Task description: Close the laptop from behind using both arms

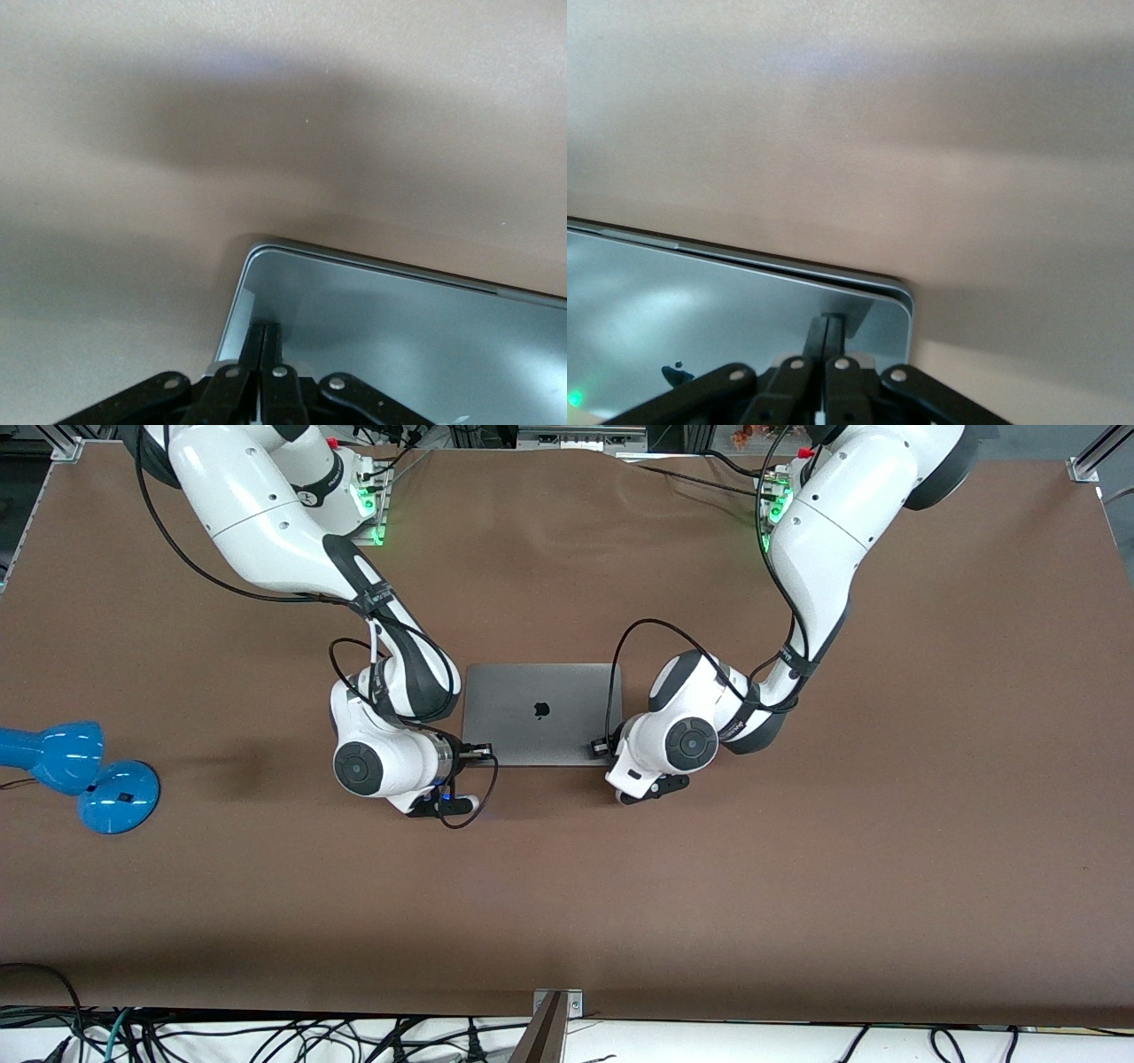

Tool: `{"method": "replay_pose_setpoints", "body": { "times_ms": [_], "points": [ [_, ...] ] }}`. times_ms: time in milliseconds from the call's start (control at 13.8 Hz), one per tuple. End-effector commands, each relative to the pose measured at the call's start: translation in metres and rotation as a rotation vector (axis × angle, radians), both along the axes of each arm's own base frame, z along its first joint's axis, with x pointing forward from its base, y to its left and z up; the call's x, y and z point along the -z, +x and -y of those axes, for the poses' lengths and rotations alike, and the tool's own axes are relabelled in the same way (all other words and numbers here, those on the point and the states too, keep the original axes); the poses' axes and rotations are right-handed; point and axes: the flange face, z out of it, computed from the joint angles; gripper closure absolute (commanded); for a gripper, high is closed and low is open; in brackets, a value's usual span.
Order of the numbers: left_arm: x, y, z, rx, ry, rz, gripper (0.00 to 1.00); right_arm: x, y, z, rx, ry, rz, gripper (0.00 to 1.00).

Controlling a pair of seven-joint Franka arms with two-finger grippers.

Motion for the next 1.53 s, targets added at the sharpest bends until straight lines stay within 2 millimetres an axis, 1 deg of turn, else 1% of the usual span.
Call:
{"method": "replay_pose_setpoints", "body": {
  "times_ms": [0,73,145,218,291,364,509,582,727,800,873,945,1091,1236,1382,1455],
  "points": [
    [-0.008,0.010,0.002,0.022,0.017,0.048,0.00,-0.017,0.006,-0.005,-0.011,-0.003,0.031,0.61],
    [-0.014,0.014,-0.002,0.017,0.014,0.056,0.00,-0.033,0.008,-0.004,-0.024,-0.007,0.058,0.50],
    [-0.022,0.017,-0.005,0.013,0.014,0.064,0.00,-0.048,0.010,-0.002,-0.055,-0.026,0.094,0.35],
    [-0.029,0.019,-0.008,0.012,0.015,0.067,0.00,-0.069,0.010,0.002,-0.075,-0.046,0.128,0.15],
    [-0.041,0.022,-0.013,0.011,0.020,0.068,0.00,-0.086,0.008,0.007,-0.086,-0.056,0.147,0.00],
    [-0.057,0.024,-0.019,0.020,0.032,0.075,0.00,-0.106,0.003,0.011,-0.087,-0.063,0.148,0.00],
    [-0.087,0.030,-0.031,0.026,0.047,0.086,0.00,-0.160,-0.010,0.019,-0.109,-0.089,0.121,0.00],
    [-0.104,0.030,-0.036,0.055,0.060,0.099,0.00,-0.193,-0.012,0.036,-0.113,-0.119,0.124,0.00],
    [-0.144,0.034,-0.058,0.094,0.076,0.116,0.00,-0.253,-0.022,0.067,-0.116,-0.171,0.137,0.00],
    [-0.165,0.036,-0.074,0.121,0.077,0.120,0.00,-0.279,-0.027,0.082,-0.104,-0.183,0.137,0.00],
    [-0.186,0.040,-0.093,0.134,0.077,0.129,0.00,-0.302,-0.033,0.094,-0.093,-0.189,0.142,0.00],
    [-0.207,0.041,-0.107,0.135,0.078,0.144,0.00,-0.323,-0.038,0.107,-0.079,-0.192,0.154,0.00],
    [-0.239,0.041,-0.132,0.135,0.088,0.154,0.00,-0.360,-0.047,0.136,-0.039,-0.202,0.174,0.00],
    [-0.273,0.043,-0.165,0.132,0.097,0.188,0.00,-0.393,-0.064,0.146,-0.028,-0.211,0.196,0.00],
    [-0.301,0.038,-0.183,0.169,0.168,0.232,0.00,-0.416,-0.071,0.168,0.006,-0.234,0.223,0.00],
    [-0.311,0.034,-0.192,0.192,0.216,0.235,0.00,-0.424,-0.072,0.179,0.029,-0.242,0.237,0.00]
  ]
}}
